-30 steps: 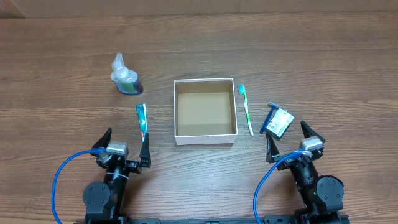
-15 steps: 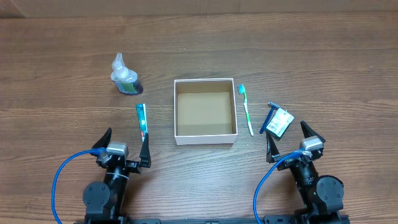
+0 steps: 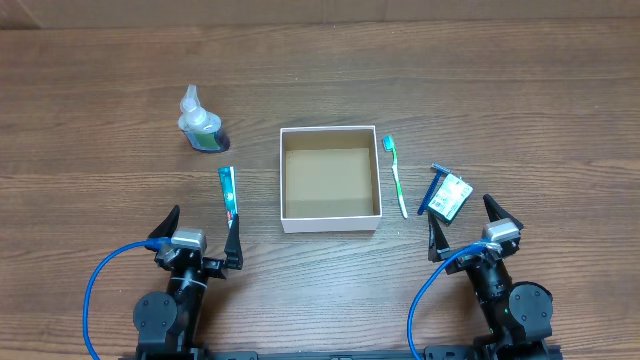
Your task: Pack container
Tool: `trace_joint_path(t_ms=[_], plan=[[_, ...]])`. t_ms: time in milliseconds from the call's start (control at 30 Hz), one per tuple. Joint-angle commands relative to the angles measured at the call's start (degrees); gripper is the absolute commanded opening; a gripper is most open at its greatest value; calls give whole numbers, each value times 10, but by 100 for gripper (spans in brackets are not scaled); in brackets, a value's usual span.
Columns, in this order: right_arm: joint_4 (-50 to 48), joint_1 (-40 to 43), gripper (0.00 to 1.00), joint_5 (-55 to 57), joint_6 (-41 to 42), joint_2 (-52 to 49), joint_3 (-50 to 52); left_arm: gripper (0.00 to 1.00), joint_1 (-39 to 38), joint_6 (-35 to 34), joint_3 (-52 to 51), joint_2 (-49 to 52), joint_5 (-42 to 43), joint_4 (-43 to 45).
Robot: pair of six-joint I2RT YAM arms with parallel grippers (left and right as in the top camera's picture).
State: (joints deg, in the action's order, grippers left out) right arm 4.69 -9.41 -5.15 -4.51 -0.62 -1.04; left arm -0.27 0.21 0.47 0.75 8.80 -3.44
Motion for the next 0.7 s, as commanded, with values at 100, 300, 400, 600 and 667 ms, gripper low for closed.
trace_joint_path(t_ms=[100, 300, 400, 600, 667], plan=[[-3, 2, 100, -1, 0, 4, 6, 100, 4, 11, -2, -4, 2, 0], [-3, 2, 100, -1, 0, 4, 6, 100, 4, 11, -2, -4, 2, 0], [-3, 2, 100, -1, 0, 4, 6, 100, 4, 11, -2, -4, 2, 0], [-5, 2, 100, -16, 4, 3, 6, 100, 4, 11, -2, -4, 2, 0], [-5, 2, 100, -15, 4, 3, 6, 100, 4, 11, -2, -4, 2, 0]])
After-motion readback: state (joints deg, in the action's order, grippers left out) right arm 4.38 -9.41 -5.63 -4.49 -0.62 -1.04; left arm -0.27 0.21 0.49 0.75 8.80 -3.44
